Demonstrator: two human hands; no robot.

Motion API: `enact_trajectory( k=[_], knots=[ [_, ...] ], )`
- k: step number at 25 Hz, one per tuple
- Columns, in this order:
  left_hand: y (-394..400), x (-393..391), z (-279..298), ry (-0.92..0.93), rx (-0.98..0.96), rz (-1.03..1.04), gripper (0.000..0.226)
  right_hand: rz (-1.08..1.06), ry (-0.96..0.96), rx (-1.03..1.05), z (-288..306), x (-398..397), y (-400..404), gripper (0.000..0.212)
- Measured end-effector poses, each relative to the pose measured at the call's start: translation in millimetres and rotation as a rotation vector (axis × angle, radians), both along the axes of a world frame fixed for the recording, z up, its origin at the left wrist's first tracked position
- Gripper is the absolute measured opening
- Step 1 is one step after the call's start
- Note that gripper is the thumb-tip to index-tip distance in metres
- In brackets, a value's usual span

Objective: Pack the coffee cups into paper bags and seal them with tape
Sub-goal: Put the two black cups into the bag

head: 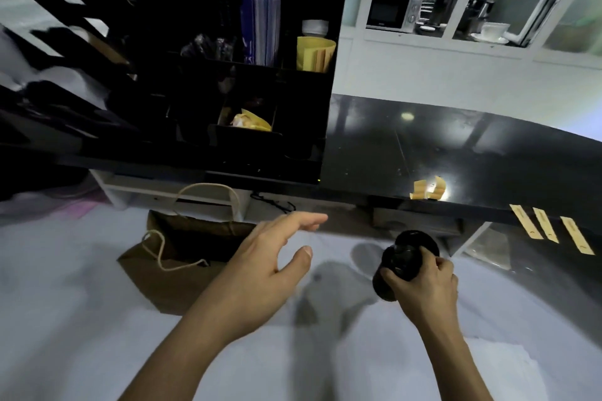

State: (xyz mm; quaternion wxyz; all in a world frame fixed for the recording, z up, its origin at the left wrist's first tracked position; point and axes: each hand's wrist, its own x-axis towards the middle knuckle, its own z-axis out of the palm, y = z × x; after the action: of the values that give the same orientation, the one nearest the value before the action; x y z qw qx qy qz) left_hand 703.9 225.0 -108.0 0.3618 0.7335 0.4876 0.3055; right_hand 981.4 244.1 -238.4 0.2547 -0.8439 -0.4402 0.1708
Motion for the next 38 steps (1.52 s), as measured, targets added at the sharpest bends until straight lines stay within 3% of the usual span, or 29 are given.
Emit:
enact_trajectory(
  k=[10, 14, 18, 23, 28, 34, 38],
  knots=[
    [1.3, -90.6, 27.5, -0.108, 0.325, 0.246, 0.035, 0.089, 0.085, 0.173, 52.6, -69.2, 15.4, 0.082],
    [10.9, -127.4, 23.3, -0.093, 0.312, 0.301, 0.036, 0.126, 0.150, 0.208, 67.5, -97.6, 16.6, 0.085],
    [28.3, -159.3, 4.9, -0.088, 0.221, 0.327, 0.022, 0.159, 0.274, 0.274, 85.3, -119.7, 12.8, 0.075],
    [52.4, -186.5, -32.8, 0.095, 0.130, 0.286, 0.015, 0.166, 0.429, 0.327, 107.7, -143.0, 5.5, 0.060],
    [67.5, -203.3, -61.2, 0.406, 0.094, 0.247, 0.028, 0.150, 0.480, 0.341, 115.9, -160.9, -2.0, 0.054],
    [73.6, -212.2, -77.2, 0.465, 0.004, 0.142, 0.035, 0.202, 0.472, 0.346, 120.0, -182.1, -7.8, 0.053],
    [73.1, -215.5, -80.5, 0.463, -0.080, 0.009, 0.064, 0.281, 0.443, 0.312, 122.6, -191.2, -8.4, 0.056]
  ],
)
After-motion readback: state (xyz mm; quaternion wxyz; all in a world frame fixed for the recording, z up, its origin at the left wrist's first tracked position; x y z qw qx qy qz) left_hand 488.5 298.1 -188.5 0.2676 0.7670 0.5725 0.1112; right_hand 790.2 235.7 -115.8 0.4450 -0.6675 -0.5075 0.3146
